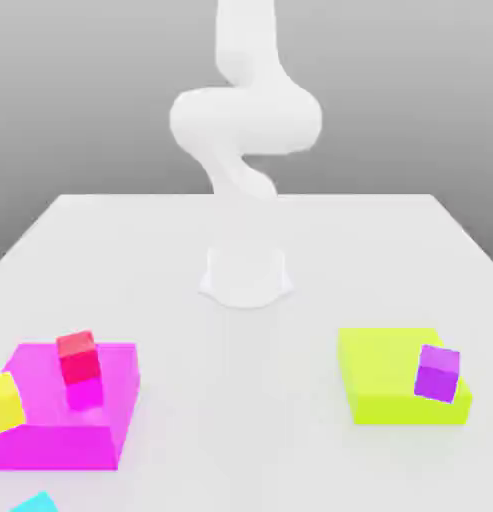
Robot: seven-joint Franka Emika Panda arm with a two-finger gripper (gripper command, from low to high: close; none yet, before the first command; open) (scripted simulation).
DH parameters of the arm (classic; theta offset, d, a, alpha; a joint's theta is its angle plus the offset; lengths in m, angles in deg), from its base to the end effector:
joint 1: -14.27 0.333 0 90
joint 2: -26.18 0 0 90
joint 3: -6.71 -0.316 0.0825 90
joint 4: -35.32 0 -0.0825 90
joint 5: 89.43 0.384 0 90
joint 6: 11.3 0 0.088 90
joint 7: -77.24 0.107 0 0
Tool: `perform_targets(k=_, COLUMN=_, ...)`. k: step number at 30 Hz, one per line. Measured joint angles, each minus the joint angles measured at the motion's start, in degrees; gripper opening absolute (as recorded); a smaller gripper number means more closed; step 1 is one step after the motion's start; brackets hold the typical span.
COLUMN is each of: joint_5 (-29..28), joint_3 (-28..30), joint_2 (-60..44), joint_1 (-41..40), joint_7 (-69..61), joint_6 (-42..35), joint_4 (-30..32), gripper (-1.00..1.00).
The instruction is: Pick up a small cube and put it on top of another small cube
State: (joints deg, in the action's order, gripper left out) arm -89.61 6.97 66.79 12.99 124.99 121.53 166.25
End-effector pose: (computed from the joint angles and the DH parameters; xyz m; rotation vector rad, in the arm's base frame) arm 0.3784 -0.0109 0.6875 -2.4447 1.1199 -0.9619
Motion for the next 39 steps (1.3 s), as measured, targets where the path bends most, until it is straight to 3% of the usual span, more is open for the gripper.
perform_targets(k=18, joint_5=0.4, joint_3=4.0, joint_2=-37.7, joint_1=-8.0, joint_7=12.6, joint_6=7.7, joint_4=-6.1, gripper=0.00)
perform_targets(k=31, joint_5=5.3, joint_3=6.7, joint_2=-64.9, joint_1=-13.3, joint_7=18.5, joint_6=13.1, joint_4=-10.5, gripper=0.00)
perform_targets(k=35, joint_5=7.0, joint_3=5.8, joint_2=-73.3, joint_1=-14.5, joint_7=18.1, joint_6=18.3, joint_4=-12.2, gripper=0.00)
perform_targets(k=36, joint_5=7.2, joint_3=5.6, joint_2=-74.8, joint_1=-14.7, joint_7=17.9, joint_6=19.5, joint_4=-12.5, gripper=-1.00)
perform_targets(k=39, joint_5=7.3, joint_3=5.6, joint_2=-74.8, joint_1=-14.8, joint_7=17.9, joint_6=19.5, joint_4=-12.5, gripper=-1.00)
